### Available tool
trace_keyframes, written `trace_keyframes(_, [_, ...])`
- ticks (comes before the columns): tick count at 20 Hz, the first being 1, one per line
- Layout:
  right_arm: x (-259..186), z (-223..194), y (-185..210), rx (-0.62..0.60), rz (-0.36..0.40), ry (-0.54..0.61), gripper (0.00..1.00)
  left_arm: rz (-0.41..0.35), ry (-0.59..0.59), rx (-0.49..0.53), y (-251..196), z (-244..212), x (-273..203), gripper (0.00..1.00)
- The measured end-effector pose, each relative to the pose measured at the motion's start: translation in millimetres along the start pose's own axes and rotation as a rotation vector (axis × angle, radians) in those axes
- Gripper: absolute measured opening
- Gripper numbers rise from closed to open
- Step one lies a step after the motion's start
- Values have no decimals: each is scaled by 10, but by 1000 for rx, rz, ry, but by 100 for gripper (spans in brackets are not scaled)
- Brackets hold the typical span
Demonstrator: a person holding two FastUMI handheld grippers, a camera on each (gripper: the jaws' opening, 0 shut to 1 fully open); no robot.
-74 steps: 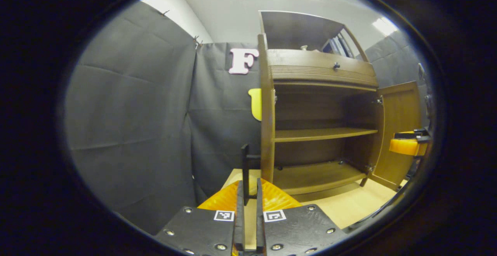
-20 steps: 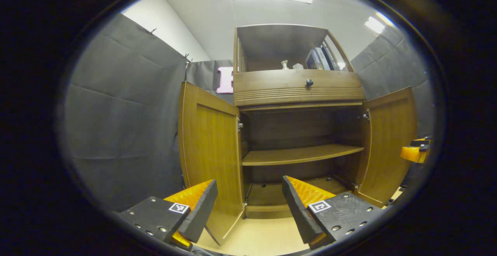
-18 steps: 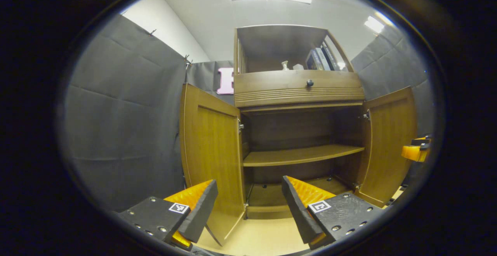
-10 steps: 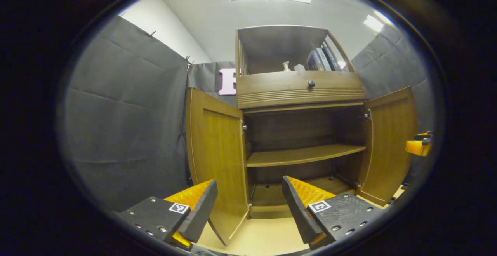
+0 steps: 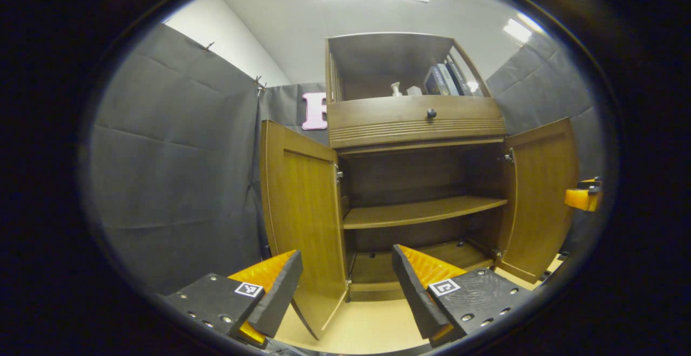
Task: Open the right door of the double-door shoe cabinet with the right hand, and open the left door with the left hand.
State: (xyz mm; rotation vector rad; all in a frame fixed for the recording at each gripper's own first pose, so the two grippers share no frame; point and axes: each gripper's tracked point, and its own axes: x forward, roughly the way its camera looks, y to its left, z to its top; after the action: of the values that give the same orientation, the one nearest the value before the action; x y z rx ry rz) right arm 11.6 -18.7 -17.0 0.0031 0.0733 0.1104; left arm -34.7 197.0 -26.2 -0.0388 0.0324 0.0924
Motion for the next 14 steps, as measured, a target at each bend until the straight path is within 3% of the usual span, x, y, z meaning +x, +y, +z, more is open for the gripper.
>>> trace_keyframes(5, [-12, 73, -22, 1, -3, -10, 100, 4, -14, 4, 24, 55, -14, 96])
trace_keyframes(13, [-33, 108, -41, 1, -4, -20, 96, 8, -18, 0, 63, 110, -63, 96])
trace_keyframes(14, [-33, 111, -39, 1, -4, -22, 99, 9, -19, -1, 67, 114, -67, 96])
